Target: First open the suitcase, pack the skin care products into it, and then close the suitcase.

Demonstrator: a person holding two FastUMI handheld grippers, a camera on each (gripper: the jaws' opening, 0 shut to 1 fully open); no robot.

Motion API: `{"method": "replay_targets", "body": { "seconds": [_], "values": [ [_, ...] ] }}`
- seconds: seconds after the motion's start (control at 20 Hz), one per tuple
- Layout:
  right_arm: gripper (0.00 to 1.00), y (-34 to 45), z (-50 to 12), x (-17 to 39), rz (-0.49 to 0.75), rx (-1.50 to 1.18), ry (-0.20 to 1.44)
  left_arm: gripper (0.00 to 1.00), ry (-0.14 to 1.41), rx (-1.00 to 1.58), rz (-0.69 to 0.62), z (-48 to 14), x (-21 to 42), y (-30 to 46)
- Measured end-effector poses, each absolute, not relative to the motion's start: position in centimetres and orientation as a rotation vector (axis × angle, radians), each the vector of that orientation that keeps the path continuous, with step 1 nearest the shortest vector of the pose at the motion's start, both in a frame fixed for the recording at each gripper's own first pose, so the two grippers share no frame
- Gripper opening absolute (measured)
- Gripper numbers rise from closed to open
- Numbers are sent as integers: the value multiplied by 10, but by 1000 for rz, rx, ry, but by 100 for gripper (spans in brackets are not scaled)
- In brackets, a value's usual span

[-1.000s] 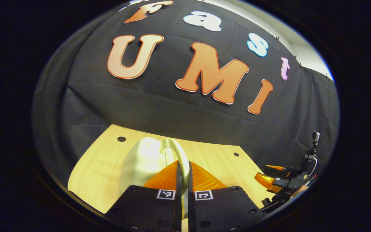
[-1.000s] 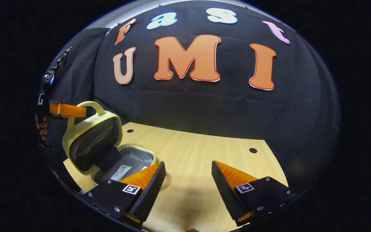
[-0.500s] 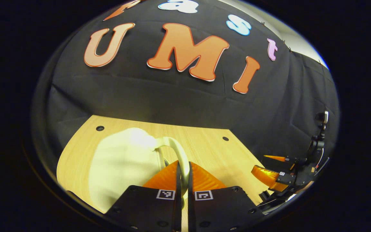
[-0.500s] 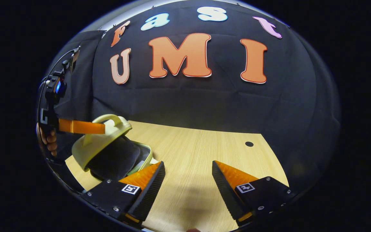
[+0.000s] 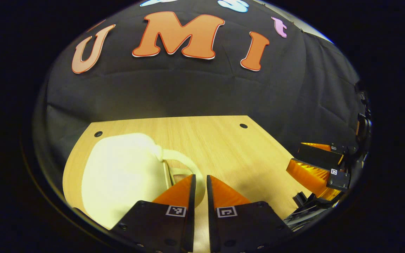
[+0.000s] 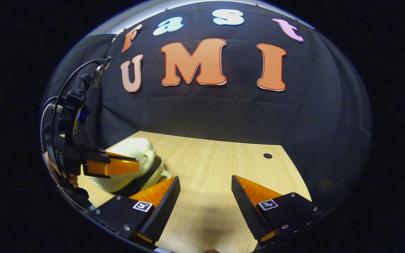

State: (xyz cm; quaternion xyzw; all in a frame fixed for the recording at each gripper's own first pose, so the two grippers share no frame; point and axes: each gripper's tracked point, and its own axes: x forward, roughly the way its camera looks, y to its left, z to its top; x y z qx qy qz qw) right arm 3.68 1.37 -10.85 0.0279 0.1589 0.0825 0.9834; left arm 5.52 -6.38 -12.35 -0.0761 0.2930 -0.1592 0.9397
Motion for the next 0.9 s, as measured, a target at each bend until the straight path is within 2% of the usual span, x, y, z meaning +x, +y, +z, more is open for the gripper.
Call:
{"method": "replay_targets", "body": {
  "seconds": [0.1, 0.2, 0.3, 0.45, 0.65, 0.9],
  "values": [
    [94, 10, -105, 34, 168, 51, 308, 17, 575, -142, -297, -117, 59, -64],
    [94, 4, -95, 36, 164, 55, 278, 28, 540, -153, -286, -106, 50, -67],
    [93, 0, -82, 40, 157, 51, 232, 47, 485, -160, -265, -88, 51, -67],
    [93, -6, -60, 44, 141, 35, 164, 69, 396, -171, -214, -60, 53, -61],
    [93, -7, -32, 49, 132, 34, 67, 84, 296, -162, -145, -30, 48, -52],
    [93, -4, -6, 48, 129, 9, -43, 93, 201, -128, -17, -8, 35, -32]
  ]
}}
